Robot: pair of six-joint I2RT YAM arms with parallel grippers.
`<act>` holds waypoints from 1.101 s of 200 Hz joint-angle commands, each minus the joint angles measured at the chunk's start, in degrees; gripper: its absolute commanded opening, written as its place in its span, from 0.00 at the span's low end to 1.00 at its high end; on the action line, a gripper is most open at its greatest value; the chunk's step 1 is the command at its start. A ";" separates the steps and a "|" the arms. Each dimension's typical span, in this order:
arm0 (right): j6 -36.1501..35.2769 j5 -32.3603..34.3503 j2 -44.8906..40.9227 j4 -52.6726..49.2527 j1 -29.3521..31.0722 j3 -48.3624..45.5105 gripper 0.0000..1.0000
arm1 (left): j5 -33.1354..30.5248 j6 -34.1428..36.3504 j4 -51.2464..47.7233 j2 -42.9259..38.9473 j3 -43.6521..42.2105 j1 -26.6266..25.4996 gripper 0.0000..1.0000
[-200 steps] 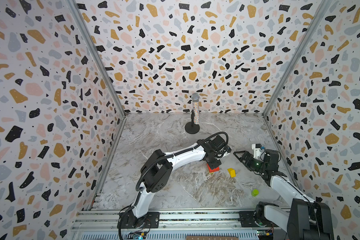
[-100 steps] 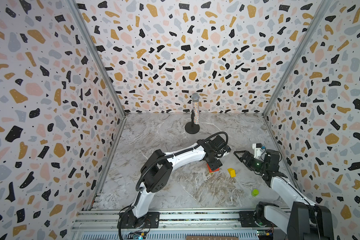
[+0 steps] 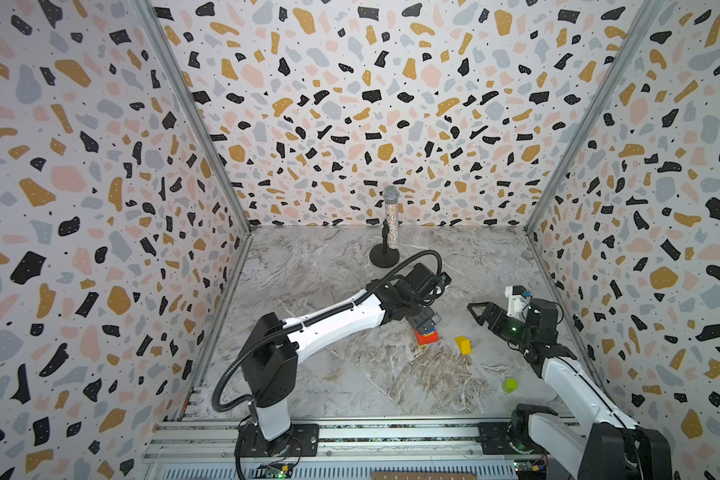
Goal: Build the wood block tower
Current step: 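Open the left gripper and lift it off the stack, then move the right gripper over the green cube while the left arm draws back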
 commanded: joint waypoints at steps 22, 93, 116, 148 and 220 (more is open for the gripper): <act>-3.34 6.18 -0.79 -2.96 4.39 4.81 0.88 | -6.44 -11.79 7.90 -11.15 -11.33 4.20 1.00; -9.63 17.18 13.45 -9.78 21.36 20.05 0.72 | -11.26 -22.51 8.10 -20.73 -24.44 8.04 1.00; -13.37 19.59 20.39 -14.34 25.51 27.71 0.72 | -13.69 -24.21 9.10 -24.08 -28.40 8.76 1.00; -17.52 22.38 31.02 -21.98 28.96 39.76 0.68 | -16.01 -27.84 10.04 -28.05 -32.50 8.84 1.00; -19.60 29.16 48.45 -28.66 34.57 56.00 0.64 | -19.75 -33.62 16.44 -32.82 -43.38 9.62 1.00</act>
